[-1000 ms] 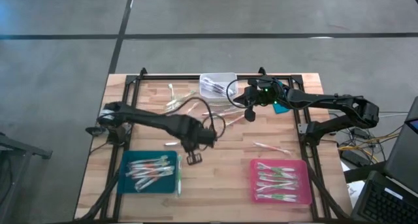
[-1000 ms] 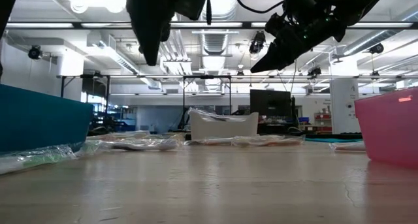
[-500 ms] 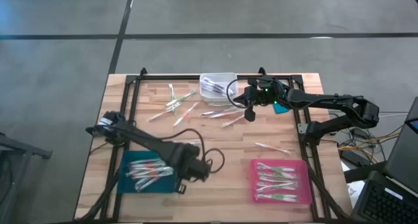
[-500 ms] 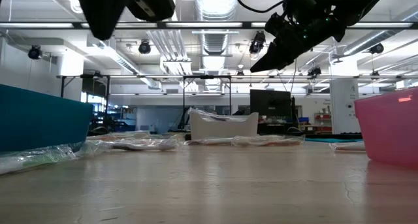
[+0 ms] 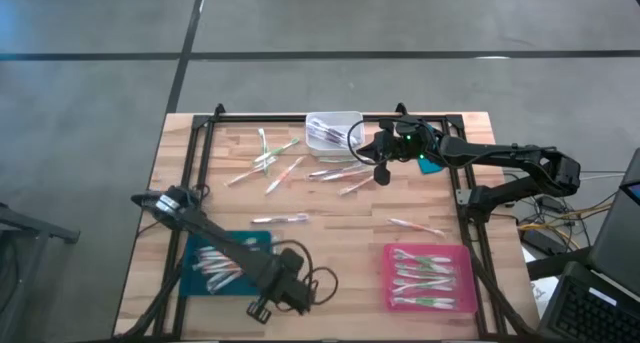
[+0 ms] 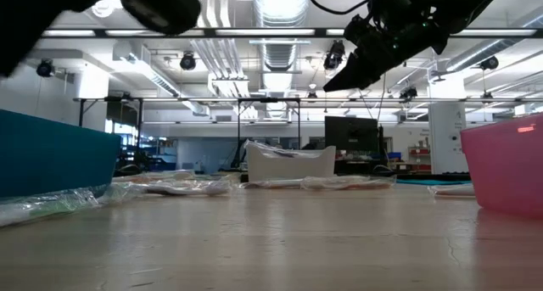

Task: Pick & Place Toothbrushes
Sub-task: Adjust the blue bin

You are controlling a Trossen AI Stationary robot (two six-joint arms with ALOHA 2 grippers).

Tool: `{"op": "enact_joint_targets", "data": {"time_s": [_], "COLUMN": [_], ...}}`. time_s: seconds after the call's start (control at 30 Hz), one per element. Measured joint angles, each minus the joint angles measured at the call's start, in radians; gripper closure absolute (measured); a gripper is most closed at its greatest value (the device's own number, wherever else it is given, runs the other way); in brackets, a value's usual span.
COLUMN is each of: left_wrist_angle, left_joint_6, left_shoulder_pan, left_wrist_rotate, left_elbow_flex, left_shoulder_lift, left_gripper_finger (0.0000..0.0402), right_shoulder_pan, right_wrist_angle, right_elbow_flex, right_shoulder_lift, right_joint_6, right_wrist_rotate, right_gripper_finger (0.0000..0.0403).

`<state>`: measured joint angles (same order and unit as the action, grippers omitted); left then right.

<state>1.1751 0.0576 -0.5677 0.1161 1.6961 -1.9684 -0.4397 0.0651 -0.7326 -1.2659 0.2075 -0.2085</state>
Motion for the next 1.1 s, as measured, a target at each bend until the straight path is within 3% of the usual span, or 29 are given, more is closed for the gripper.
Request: {"op": "enact_joint_targets", "data": {"time_s": [0.37,0.63,0.97,1.1], "left_wrist_angle": [-0.138,-0.133,0.045,0.056], "left_joint_6": [0.026,-0.085,-0.236,-0.297], "left_shoulder_pan": [-0.086,-0.104,-0.102,-0.102], "left_wrist_rotate": [0.026,0.024,-0.044,-0.146], "left_elbow_flex": [0.021,0.020,0.020,0.027], "left_shoulder_lift": [-0.107,-0.190,-0.225,-0.228], "left_gripper_finger": [0.0401,0.0401,0.0401,0.0399], "right_shoulder_pan": [0.000,0.001,0.001,0.001], "right_wrist_angle": [-0.004,-0.003,-0.003,-0.002], "right_elbow_flex": [0.003,0.010,0.015,0.015], "right_shoulder_lift": [0.000,0.000,0.000,0.000], "right_joint_6": [-0.025,-0.032,-0.032,-0.029], "right_wrist_rotate": [0.000,0.000,0.000,0.000], "right_gripper_finger": [0.0394,0.0394,0.0394,0.0394]}}
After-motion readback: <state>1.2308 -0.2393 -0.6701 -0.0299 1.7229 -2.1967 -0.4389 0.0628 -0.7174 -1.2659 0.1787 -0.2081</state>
